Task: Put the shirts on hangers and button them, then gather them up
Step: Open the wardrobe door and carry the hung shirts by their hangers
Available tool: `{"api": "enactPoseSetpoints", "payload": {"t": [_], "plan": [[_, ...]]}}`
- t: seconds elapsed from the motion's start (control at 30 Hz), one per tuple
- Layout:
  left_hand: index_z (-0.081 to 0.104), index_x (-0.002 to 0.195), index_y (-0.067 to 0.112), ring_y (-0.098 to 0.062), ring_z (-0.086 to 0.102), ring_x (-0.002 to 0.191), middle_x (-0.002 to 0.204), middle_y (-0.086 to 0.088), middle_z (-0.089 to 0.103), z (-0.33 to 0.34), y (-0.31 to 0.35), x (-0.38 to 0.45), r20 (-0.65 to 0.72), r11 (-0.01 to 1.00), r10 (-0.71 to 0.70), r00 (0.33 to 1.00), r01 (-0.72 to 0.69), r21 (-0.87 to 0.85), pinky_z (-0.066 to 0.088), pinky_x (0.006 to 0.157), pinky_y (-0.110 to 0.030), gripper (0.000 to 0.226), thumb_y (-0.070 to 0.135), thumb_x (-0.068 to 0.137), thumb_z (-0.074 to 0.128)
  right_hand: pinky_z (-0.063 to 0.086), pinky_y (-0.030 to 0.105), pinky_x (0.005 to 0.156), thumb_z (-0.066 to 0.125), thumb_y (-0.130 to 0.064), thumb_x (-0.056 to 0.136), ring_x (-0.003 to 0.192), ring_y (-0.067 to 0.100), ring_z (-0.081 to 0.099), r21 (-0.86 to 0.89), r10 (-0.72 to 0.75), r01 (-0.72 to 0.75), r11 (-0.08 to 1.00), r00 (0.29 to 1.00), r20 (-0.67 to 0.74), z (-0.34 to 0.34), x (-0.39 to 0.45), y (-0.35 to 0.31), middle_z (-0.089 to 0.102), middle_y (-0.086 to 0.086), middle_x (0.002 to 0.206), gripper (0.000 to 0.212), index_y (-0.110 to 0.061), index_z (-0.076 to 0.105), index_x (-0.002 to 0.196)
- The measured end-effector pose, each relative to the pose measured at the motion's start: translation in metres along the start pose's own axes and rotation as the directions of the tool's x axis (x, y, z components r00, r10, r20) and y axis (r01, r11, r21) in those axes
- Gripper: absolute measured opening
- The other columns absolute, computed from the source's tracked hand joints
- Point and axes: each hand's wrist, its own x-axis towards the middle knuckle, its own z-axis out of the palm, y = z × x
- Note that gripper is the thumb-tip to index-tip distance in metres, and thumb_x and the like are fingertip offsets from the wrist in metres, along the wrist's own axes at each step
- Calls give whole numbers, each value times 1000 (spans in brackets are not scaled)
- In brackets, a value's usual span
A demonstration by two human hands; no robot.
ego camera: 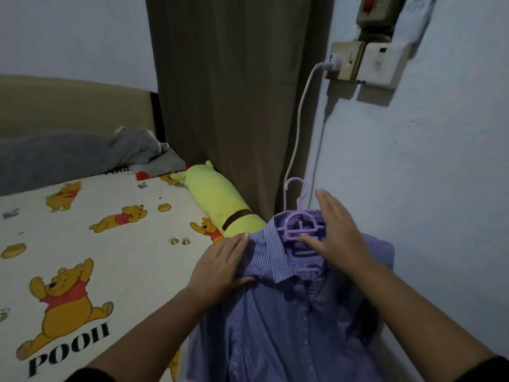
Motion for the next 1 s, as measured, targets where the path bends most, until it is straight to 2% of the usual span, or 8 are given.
{"api": "enactPoseSetpoints", "payload": {"t": [0.1, 0.2, 0.37, 0.5, 0.63, 0.73, 0.83, 1.0], "plan": [[35, 140, 7, -19, 45, 113, 126, -9, 60, -10, 6, 22, -66, 993, 120, 991, -120, 3, 52, 89, -34, 83, 71, 90, 18, 15, 32, 115, 80, -46, 66, 145, 19, 11, 39, 54, -58, 998, 995, 86, -31, -5, 8, -1, 0, 159, 124, -24, -11, 148], [34, 140, 6, -21, 45, 114, 128, -11, 59, -16, 17, 47, -155, 967, 256, 954, -256, 19, 51, 89, -33, 80, 68, 90, 25, 36, 39, 110, 85, -35, 64, 140, 19, 26, 96, 95, -101, 990, 993, 64, -56, -19, 22, -2, -2, 159, 136, -46, -33, 129], [34, 140, 4, -25, 52, 110, 134, -12, 49, -17, 46, 89, -341, 890, 436, 833, -456, 26, 52, 82, -36, 81, 63, 86, 45, 51, 33, 92, 85, -21, 66, 122, 17, 46, 130, 220, -206, 970, 970, -106, -95, -43, 44, -10, -4, 157, 139, -45, -37, 128], [35, 140, 4, -24, 50, 108, 134, -10, 42, -22, 75, 116, -457, 838, 510, 729, -541, 73, 45, 80, -35, 74, 59, 90, 41, 48, 28, 90, 85, -22, 66, 122, 18, 46, 99, 276, -263, 960, 948, -157, -123, -66, 57, -11, -2, 157, 142, -49, -44, 119], [34, 141, 4, -25, 51, 107, 134, -10, 43, -25, 100, 135, -523, 816, 515, 679, -576, 54, 45, 83, -35, 72, 60, 95, 32, 45, 25, 84, 87, -27, 63, 126, 20, 44, -8, 265, -273, 962, 941, -212, -148, -83, 60, -19, -2, 156, 145, -47, -44, 122], [26, 144, 5, -26, 51, 109, 136, -10, 42, -24, 115, 144, -549, 792, 523, 652, -610, 30, 43, 85, -35, 74, 61, 95, 30, 49, 37, 90, 85, -35, 64, 116, 26, 54, -108, 245, -280, 954, 935, -258, -161, -92, 59, 16, 3, 156, 144, -42, -43, 128], [23, 146, 6, -26, 51, 110, 138, -10, 41, -23, 125, 152, -564, 779, 521, 640, -626, 9, 44, 84, -36, 78, 62, 92, 36, 52, 38, 78, 81, -40, 66, 89, 28, 61, -200, 261, -335, 921, 910, -322, -167, -98, 60, 60, 8, 120, 138, -39, -40, 133], [22, 146, 6, -26, 49, 112, 138, -10, 39, -22, 135, 157, -545, 771, 519, 659, -636, -34, 44, 85, -37, 84, 63, 88, 41, 44, 30, 69, 81, -44, 65, 82, 26, 56, -226, 338, -439, 870, 864, -374, -172, -104, 59, 65, 8, 102, 133, -23, -22, 146]]}}
